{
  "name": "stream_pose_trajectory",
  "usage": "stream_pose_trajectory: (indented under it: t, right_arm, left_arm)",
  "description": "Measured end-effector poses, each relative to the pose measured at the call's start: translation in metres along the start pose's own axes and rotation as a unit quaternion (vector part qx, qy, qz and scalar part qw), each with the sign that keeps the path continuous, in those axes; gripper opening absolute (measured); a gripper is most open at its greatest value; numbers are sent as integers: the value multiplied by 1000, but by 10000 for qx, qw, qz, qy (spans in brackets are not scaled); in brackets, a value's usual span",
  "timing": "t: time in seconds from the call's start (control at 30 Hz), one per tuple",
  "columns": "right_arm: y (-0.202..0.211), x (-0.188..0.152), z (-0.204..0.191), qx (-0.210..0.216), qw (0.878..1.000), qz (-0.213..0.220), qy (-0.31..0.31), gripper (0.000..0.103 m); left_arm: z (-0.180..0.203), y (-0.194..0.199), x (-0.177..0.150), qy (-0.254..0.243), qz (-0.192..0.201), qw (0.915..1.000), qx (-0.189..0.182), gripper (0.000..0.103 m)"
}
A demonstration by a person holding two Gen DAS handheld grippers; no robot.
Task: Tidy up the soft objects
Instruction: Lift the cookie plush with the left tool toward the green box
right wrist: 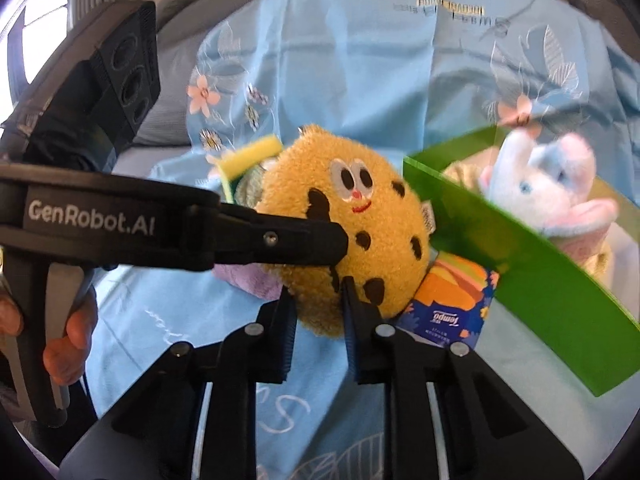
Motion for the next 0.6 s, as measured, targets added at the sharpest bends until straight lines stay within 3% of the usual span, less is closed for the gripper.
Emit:
stream_pose_trajectory:
  t: [0.33,0.6]
  right_arm:
    - [60,36,16,-160,9967,795,-10,19]
    - [85,63,66,-681,9901,1220,-136,19]
  left_arm:
    - [71,20,35,-839,218,9962,-48,28]
    - [123,-21,75,-1362,28,9905,-170,28]
Point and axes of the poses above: each gripper's, at about its wrist camera, not at the fingertips, and y roughly against the way its jaws point, z to its right, x to its top, the point moved 3 cm from there along -y, roughly the way its jaws point, and after that the axes turned 12 degrees about -x, right-handed, at the moved point
